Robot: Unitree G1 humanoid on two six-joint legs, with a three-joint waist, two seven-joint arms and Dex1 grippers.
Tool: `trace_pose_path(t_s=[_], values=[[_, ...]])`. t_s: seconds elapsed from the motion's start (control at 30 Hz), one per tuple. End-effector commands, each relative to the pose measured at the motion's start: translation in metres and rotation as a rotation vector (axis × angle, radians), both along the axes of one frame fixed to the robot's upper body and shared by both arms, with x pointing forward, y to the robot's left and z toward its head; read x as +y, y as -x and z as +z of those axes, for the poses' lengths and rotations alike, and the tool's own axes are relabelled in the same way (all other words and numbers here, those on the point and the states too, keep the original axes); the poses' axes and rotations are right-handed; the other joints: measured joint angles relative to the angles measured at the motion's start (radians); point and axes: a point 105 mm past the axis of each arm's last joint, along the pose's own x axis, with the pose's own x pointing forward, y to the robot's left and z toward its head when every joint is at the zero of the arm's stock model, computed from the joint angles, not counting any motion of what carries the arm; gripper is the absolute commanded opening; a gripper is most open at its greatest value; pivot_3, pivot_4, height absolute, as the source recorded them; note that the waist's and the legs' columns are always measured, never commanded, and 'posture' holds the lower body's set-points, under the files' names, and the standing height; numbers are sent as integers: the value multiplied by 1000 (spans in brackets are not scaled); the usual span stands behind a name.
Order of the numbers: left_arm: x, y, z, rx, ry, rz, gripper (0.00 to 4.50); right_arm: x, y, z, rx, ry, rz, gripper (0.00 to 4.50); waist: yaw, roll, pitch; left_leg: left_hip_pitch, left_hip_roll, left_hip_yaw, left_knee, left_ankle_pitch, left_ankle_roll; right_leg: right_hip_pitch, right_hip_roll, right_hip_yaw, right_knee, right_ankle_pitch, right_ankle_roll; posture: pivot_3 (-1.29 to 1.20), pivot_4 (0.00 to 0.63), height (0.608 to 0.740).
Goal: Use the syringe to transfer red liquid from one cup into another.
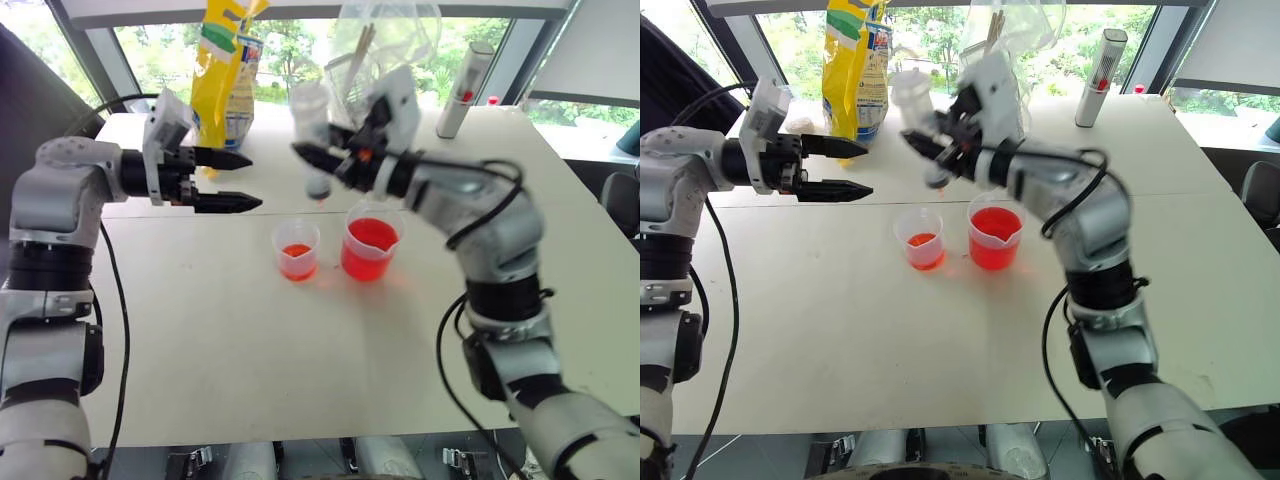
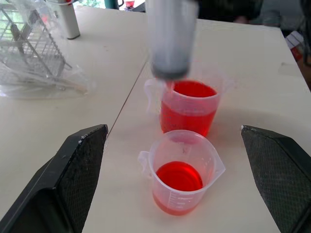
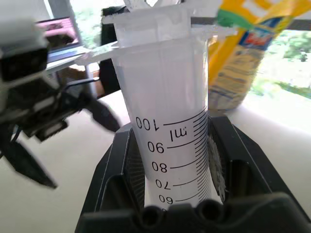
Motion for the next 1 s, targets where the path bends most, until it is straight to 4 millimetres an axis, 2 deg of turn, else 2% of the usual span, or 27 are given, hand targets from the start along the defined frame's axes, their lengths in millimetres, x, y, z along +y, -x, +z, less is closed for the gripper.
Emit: trace_pose_path(t_s=[0.03,0.13,0.2,0.27,0.37,0.47,0.57,0.77,0.87,1.0], values=[[-8,6,8,-65,-5,-39,4481,-41,-7,33,105,38,-122,1379,0,0,0,0,0,0,0,0,0,0,0,0,0,0,0,0,150,739],[-10,9,3,-66,-11,-49,4481,-81,-21,27,251,146,-308,1379,0,0,0,0,0,1,-2,0,0,-1,0,1,-2,0,-1,0,150,739],[-10,10,1,-67,-13,-52,4481,-101,-24,12,368,197,-372,1379,-2,0,0,0,0,2,-2,-1,1,-1,1,2,-3,-1,-1,0,150,739],[-12,11,-1,-68,-14,-55,4481,-116,-24,-11,489,237,-414,1379,-4,0,0,0,0,2,-2,-1,1,-1,1,4,-2,0,-1,0,150,739],[-13,14,-4,-68,-13,-60,4481,-136,-20,-60,680,292,-460,1379,-2,0,0,0,0,2,-2,-1,2,-2,2,5,-2,0,-1,0,150,739],[-14,15,-7,-68,-12,-62,4481,-147,-18,-101,808,308,-487,1379,-1,0,0,-1,0,2,-1,-1,2,-2,2,5,-2,0,-1,0,150,739],[-15,15,-7,-69,-12,-61,4481,-158,-19,-131,899,317,-527,1379,-3,1,1,-1,0,2,-1,-1,2,-2,2,5,-2,0,0,0,150,739],[-15,18,-10,-67,-25,-58,4481,-172,-26,-168,959,335,-586,1379,-2,1,1,-1,0,2,-1,-1,2,-2,3,4,-1,0,0,0,150,739],[-15,19,-11,-63,-29,-56,4481,-176,-27,-180,980,340,-605,1379,-2,1,0,0,0,2,-1,-1,2,-2,3,4,-1,0,0,0,150,739],[-16,21,-10,-54,-26,-58,4500,-176,-28,-182,982,321,-616,3371,-1,0,0,0,0,2,-1,-1,2,0,3,4,-2,0,0,0,150,739]])
